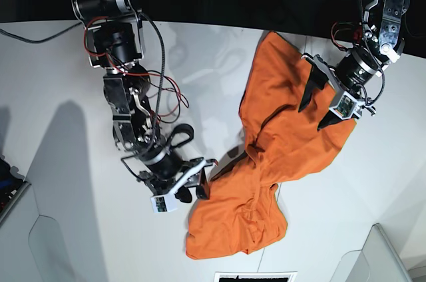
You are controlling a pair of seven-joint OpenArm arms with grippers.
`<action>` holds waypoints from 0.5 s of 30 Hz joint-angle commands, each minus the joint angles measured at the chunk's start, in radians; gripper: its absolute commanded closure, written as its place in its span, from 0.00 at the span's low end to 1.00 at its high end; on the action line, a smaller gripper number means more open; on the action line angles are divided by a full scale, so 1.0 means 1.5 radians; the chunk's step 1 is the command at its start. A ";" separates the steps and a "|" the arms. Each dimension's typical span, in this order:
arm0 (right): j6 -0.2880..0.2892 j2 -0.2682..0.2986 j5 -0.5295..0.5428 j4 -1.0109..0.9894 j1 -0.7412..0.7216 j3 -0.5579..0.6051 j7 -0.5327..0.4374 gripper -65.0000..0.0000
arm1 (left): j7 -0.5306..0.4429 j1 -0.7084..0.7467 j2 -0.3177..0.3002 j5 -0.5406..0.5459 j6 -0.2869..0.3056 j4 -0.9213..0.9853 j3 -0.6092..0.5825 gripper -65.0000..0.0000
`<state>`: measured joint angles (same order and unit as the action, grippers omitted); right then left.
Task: Layout the t-shirt on the table in an organized manner, then fold the t-shirt properly
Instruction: 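Grasp the shirt with the right gripper and pull it away from the left gripper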
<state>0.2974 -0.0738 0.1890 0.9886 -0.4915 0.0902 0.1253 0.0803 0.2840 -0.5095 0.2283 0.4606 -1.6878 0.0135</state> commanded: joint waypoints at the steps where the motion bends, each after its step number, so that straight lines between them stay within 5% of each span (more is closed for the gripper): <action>1: 0.003 -0.017 -0.005 -0.014 -0.041 0.001 -0.020 0.61 | -0.010 -0.016 -0.007 0.005 -0.003 0.015 0.004 0.42; 5: -0.001 -0.052 -0.048 -0.138 -0.112 0.001 -0.026 0.61 | -0.010 -0.065 -0.004 0.032 -0.002 0.111 0.004 0.42; 12: 0.017 -0.052 -0.057 -0.299 -0.152 0.008 -0.061 0.61 | -0.010 -0.078 -0.002 0.035 0.000 0.215 0.004 0.42; 15: 0.017 -0.052 -0.075 -0.305 -0.141 0.008 -0.061 0.76 | -0.010 -0.078 -0.002 0.035 0.000 0.223 0.004 0.42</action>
<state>0.3103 -0.1436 0.0696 0.5159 -0.6731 0.1032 0.0559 0.0517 0.1711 -0.4961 0.2970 0.4686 -1.3491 0.0128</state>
